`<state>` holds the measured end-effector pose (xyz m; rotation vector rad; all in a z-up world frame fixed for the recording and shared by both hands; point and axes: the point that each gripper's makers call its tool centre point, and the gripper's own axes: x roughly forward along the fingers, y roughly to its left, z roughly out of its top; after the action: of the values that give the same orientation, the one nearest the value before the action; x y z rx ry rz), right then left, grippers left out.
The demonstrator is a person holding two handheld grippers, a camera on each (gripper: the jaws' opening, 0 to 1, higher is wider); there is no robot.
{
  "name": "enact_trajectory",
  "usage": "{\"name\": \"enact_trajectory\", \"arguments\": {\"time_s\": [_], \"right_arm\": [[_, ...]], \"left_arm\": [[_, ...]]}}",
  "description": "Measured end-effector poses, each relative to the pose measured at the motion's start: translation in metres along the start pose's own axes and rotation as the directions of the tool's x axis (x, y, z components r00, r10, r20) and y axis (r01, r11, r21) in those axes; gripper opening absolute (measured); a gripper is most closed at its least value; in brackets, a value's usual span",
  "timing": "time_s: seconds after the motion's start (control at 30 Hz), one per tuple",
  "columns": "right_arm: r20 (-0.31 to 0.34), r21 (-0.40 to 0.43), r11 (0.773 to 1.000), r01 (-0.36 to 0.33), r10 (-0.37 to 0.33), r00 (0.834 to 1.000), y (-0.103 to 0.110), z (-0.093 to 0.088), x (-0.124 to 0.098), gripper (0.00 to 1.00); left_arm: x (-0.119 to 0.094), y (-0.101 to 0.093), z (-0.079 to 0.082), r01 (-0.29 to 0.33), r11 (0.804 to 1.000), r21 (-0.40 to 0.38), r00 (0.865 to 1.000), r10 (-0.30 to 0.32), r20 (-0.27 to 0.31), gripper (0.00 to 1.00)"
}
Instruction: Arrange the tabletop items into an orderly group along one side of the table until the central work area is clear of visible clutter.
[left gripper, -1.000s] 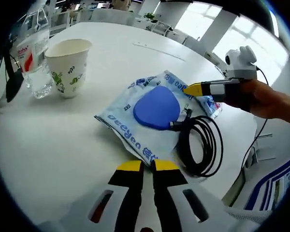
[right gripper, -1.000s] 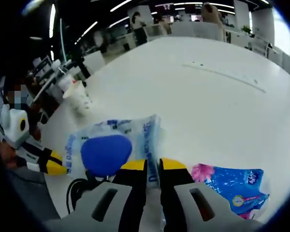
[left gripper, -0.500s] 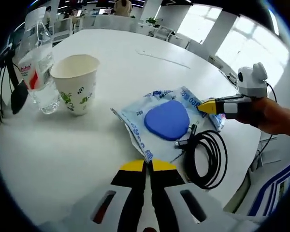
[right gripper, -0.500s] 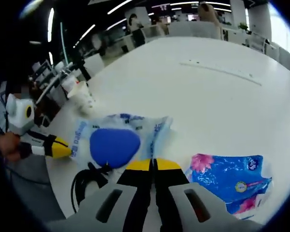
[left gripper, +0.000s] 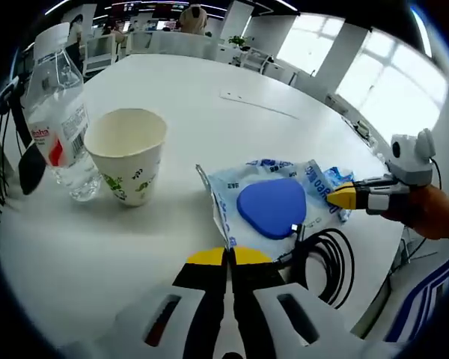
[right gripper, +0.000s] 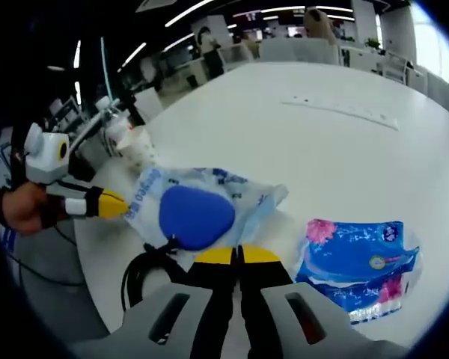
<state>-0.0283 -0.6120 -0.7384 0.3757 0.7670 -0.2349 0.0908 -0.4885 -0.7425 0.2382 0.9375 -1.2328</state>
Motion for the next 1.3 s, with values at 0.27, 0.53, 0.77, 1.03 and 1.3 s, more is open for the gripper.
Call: {"name": "enact_trajectory", "arguments": {"time_s": [0.27, 0.53, 0.77, 1.03, 1.3], "right_arm": [[-0.005, 0.015, 1.0, 0.019, -0.019, 1.0, 0.001, -0.003, 0.005, 0.0], [0.007, 0.04, 0.999, 0.031, -0.031, 0.999, 0.001, 0.005, 0.013, 0.0], [0.004, 0.037, 0.999, 0.033, -0.034, 0.999, -0.002, 0.013, 0.025, 0.0], [0.008, 0.053, 0.998, 0.046, -0.047, 0.999, -0.009, 0.02, 0.03, 0.0], [0.008, 0.077, 0.996, 0.051, -0.052, 0.999, -0.013, 0.017, 0.032, 0.01]], "left_arm": [[0.011, 0.014, 0.018, -0.022, 0.996, -0.087, 0.999, 0.025, 0.036, 0.0], [0.015, 0.029, 0.025, -0.058, 0.97, -0.238, 0.996, 0.074, 0.059, 0.0], [0.018, 0.041, 0.03, -0.078, 0.948, -0.308, 0.992, 0.104, 0.07, 0.0], [0.024, 0.047, 0.034, -0.086, 0.936, -0.34, 0.99, 0.118, 0.073, 0.0], [0.027, 0.049, 0.035, -0.084, 0.933, -0.35, 0.99, 0.117, 0.073, 0.0]]}}
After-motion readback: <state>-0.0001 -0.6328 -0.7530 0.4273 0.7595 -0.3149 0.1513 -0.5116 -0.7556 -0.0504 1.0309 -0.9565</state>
